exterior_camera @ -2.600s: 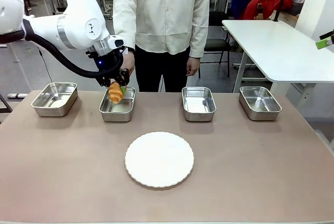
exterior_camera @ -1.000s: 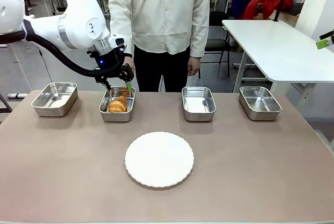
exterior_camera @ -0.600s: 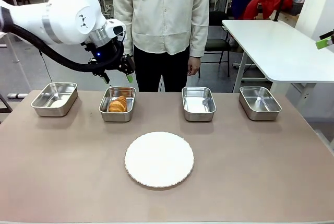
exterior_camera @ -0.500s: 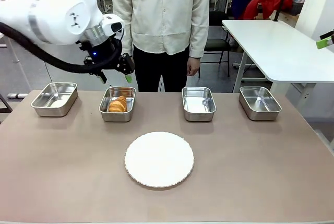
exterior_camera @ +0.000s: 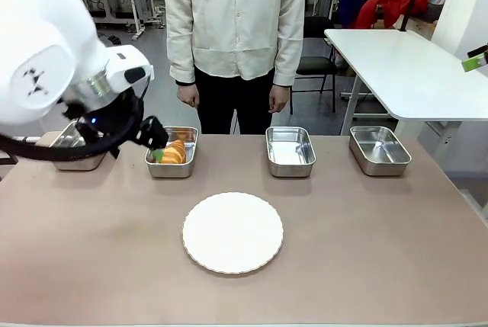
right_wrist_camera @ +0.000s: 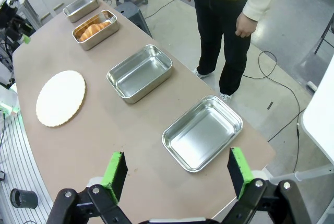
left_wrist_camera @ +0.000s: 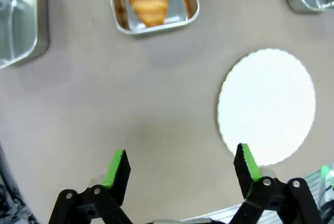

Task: Place the bread in the container.
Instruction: Place the Butter Roll into the Airtight Container indicated by the human.

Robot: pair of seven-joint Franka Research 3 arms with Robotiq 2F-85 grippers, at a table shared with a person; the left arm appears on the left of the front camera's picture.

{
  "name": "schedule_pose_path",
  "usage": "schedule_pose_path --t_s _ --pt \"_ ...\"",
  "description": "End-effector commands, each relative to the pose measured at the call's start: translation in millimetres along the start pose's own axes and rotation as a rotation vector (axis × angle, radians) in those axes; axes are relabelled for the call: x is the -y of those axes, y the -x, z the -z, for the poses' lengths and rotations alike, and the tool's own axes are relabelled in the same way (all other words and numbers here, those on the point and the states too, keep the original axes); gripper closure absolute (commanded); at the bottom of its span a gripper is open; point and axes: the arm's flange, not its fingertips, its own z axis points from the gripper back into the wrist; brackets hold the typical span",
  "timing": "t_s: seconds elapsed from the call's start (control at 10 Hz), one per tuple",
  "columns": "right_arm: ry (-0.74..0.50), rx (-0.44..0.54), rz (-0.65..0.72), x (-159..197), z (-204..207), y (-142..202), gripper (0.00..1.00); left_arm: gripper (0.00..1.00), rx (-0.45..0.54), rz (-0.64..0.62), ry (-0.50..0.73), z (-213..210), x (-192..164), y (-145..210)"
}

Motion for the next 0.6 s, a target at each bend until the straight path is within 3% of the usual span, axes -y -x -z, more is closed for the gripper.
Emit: schedule_pose_path --t_s 0.0,0.2,0.3,0.5 --pt "-0.004 0.009 -0.005 -1.2 -0.5 -1.5 0.00 0.00 0.020 -0.007 0.032 0.5 1.2 27.7" --pt "-0.004 0.009 -0.005 -1.2 -0.5 -1.5 0.00 0.00 0.032 -0.030 0.043 -2.2 -8.0 43.7" --pt "-0.004 0.009 -0.005 -1.2 -0.5 -1.5 0.00 0.00 0.004 -0.001 0.012 -0.8 2.2 22.6" --pt "-0.004 0.009 -0.005 -1.2 -0.5 -1.5 0.00 0.00 0.004 -0.001 0.012 -0.8 2.2 22.6"
